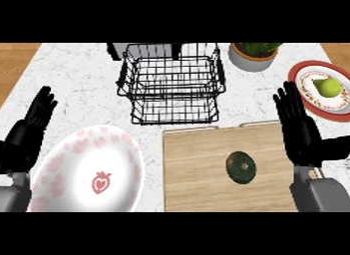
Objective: Pick the squash from the tray and place it in the tiered basket
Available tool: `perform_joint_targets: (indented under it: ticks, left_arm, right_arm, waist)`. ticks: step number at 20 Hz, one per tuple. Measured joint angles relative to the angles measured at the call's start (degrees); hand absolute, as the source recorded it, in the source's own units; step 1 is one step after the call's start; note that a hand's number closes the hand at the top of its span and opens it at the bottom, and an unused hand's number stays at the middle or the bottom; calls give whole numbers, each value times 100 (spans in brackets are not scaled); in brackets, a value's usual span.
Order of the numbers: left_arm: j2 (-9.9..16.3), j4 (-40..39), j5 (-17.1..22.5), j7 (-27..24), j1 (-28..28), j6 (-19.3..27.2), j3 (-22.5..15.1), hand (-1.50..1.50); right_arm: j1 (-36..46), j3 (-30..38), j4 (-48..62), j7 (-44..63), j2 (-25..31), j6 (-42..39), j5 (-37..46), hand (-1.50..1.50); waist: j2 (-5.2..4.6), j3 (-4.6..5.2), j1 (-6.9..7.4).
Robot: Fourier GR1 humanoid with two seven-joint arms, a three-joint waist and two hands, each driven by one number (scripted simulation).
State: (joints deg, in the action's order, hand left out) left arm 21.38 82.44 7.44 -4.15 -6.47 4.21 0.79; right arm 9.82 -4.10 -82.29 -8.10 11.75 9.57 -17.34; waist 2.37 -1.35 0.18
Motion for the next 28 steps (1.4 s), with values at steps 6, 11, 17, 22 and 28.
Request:
perform_joint_targets:
  ticks: [6, 11, 17, 22, 28]
  left_arm:
    - [-390, -192, -300, 195, 521, 492, -180, 0]
    - [-578, -205, -363, 260, 779, 759, -157, 0]
    - [-829, -9, -630, 253, 903, 1033, -328, 0]
    - [-873, 80, -691, 299, 938, 1067, -347, 0]
    - [-857, 136, -724, 389, 892, 1021, -373, 0]
  right_arm:
    - [-148, 323, -916, -335, 598, 435, 620, 150]
    - [-736, 1276, -929, -128, 335, 1870, 762, -150]
    - [-1903, 1335, -2154, -549, -189, 2045, 615, -150]
    - [-2970, 777, -2909, 232, 335, 1673, 1099, -150]
    - [-3859, 148, -3667, 1522, 1353, 1316, 2234, -150]
  waist:
    - [-142, 111, -134]
    - [-144, 89, -345]
    - [-135, 60, -242]
    - [-153, 78, -213]
    - [-201, 111, -124]
